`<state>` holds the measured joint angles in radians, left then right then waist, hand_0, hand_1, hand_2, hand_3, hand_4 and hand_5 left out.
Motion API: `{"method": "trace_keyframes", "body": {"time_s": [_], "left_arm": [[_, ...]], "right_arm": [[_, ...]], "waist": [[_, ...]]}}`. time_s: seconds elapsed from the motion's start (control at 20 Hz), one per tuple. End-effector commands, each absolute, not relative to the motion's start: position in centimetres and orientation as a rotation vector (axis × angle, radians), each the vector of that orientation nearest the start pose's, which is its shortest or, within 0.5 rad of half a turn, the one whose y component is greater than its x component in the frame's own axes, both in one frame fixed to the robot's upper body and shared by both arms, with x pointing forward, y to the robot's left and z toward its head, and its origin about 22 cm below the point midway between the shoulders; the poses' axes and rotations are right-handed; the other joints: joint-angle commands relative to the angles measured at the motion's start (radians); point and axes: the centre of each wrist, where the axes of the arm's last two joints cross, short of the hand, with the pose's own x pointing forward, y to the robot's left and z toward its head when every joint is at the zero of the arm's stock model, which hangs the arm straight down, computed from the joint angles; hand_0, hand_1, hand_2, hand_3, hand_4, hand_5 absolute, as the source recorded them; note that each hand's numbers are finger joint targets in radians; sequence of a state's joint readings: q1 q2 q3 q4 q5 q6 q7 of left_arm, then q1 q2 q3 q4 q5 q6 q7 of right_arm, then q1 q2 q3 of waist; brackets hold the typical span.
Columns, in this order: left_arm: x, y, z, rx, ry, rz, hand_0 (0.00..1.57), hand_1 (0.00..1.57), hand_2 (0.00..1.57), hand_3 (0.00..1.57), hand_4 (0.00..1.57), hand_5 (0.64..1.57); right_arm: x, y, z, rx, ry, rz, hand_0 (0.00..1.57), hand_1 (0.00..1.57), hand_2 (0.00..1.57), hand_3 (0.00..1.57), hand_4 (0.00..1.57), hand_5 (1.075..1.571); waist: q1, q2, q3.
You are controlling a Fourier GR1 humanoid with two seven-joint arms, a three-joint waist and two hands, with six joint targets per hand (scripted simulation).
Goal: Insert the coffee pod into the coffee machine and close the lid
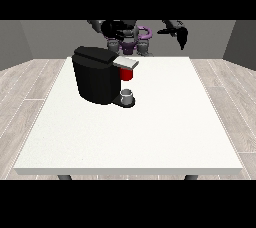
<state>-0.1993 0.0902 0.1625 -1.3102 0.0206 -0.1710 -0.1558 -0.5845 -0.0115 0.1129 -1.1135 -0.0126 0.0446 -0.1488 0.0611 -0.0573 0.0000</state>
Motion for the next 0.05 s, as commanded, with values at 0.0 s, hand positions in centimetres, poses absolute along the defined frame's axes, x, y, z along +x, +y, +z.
{"method": "trace_keyframes", "body": {"time_s": [0.0], "left_arm": [[28.32,26.76,-1.93,-0.028,-1.638,-0.042,0.00,0.00,0.00,0.00,0.19,1.571]], "right_arm": [[32.20,-13.85,0.50,0.292,-1.691,0.271,0.00,0.00,0.00,0.00,0.16,1.571]], "waist": [[-0.064,-0.048,0.0002]]}}
